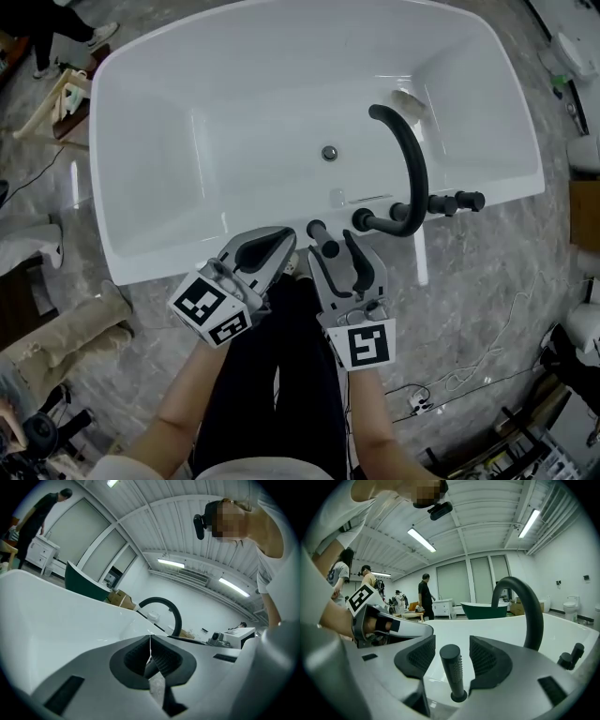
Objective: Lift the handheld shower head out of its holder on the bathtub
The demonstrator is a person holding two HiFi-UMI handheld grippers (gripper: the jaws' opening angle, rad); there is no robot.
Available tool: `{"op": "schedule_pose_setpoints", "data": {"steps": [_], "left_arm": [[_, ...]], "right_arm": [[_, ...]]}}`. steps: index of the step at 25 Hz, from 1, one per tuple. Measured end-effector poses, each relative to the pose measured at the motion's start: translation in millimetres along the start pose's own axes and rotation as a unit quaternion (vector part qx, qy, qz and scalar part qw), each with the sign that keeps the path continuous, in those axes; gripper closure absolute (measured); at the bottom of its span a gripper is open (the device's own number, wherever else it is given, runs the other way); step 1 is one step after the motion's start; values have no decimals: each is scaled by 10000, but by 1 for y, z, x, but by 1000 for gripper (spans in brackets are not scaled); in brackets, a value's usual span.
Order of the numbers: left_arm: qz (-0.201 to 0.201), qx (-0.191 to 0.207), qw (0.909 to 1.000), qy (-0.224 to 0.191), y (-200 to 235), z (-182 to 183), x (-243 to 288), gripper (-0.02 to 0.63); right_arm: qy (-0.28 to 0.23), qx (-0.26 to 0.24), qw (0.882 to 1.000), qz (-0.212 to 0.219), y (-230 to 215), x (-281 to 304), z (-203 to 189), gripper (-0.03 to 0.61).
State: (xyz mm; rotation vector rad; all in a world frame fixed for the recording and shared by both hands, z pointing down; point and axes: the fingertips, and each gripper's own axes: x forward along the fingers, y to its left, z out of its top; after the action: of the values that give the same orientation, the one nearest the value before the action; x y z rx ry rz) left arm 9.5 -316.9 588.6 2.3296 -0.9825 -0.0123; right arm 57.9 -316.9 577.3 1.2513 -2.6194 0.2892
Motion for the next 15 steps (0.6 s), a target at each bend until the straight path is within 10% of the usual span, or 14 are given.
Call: {"op": "schedule_pose_setpoints", "data": {"steps": [15], "left_arm": [[23,-140,9996,240,46,-57,21,601]], "right_arm": [[453,-40,9989,-108,-6,34,-75,365]]}}
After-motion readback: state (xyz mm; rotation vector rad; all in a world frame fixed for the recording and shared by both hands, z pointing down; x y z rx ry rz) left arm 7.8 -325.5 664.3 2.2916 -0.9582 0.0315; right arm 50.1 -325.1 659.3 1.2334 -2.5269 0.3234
